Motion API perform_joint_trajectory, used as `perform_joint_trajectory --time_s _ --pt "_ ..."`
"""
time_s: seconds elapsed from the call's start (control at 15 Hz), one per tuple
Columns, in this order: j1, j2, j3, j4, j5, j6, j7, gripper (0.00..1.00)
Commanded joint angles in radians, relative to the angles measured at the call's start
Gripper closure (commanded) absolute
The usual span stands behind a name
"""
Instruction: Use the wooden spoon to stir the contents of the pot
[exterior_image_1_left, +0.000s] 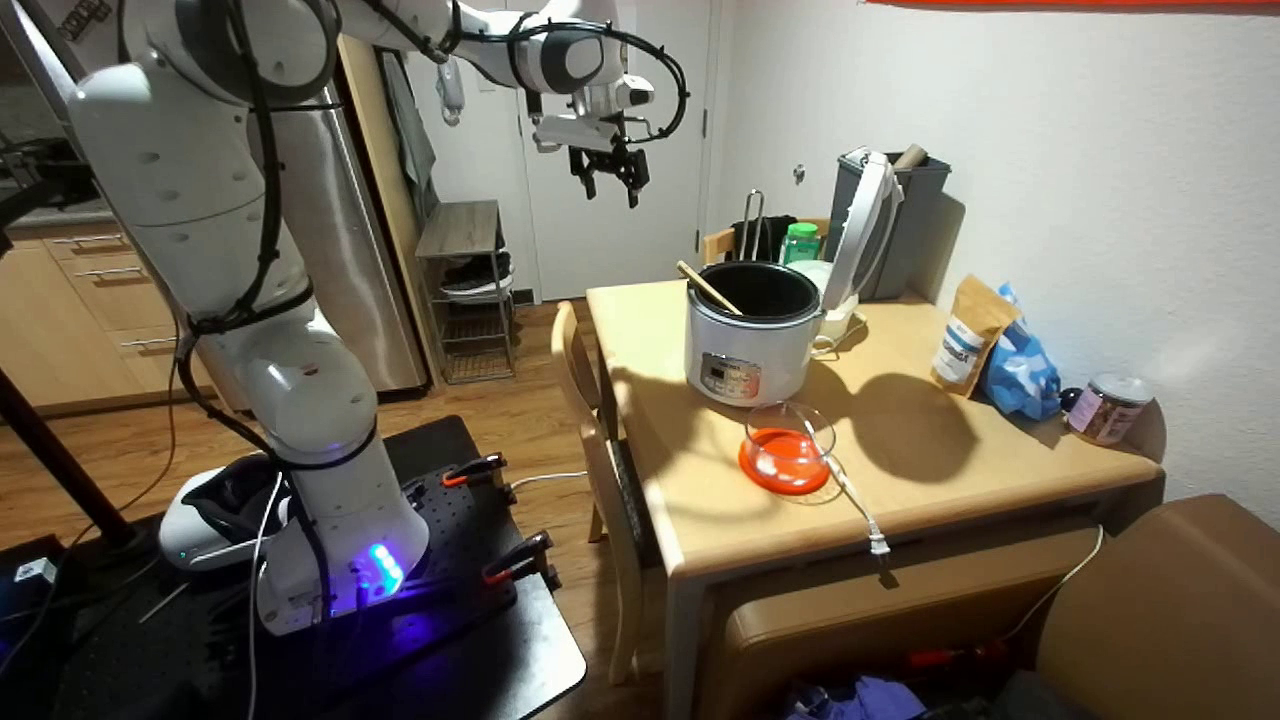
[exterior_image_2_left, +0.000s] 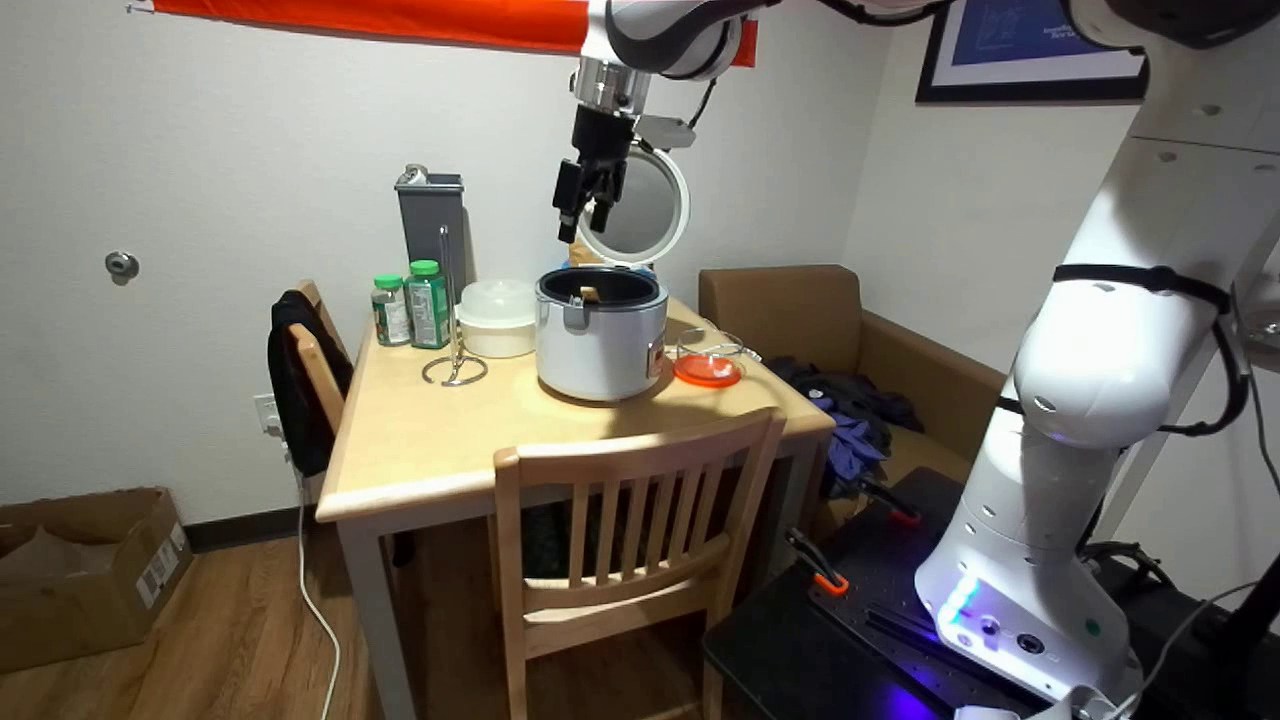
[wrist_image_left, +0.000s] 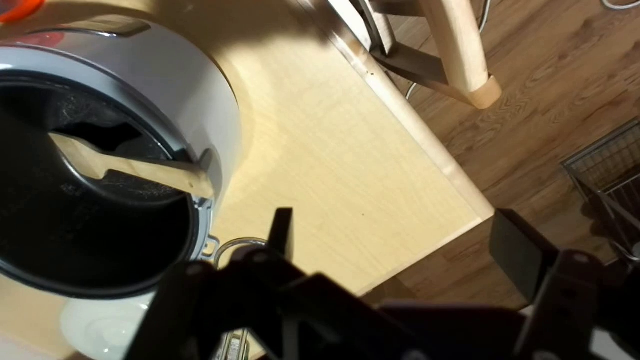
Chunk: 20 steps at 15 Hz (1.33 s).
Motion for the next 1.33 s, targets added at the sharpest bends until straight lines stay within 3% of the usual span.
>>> perform_joint_trajectory --time_s 0.0,0.47,1.0,1.27 --pt "-0.005 0.001 0.005 -0.002 0.022 0.014 -0.018 0.0" --pt "-0.016 0.067 0.002 0.009 -0.091 0.163 -0.044 0.0" --pt "-0.044 0.202 -0.033 0.035 -0.378 0.232 -0.003 0.0" --pt "-0.056 0.26 -0.052 0.06 -0.401 0.246 -0.006 0.0"
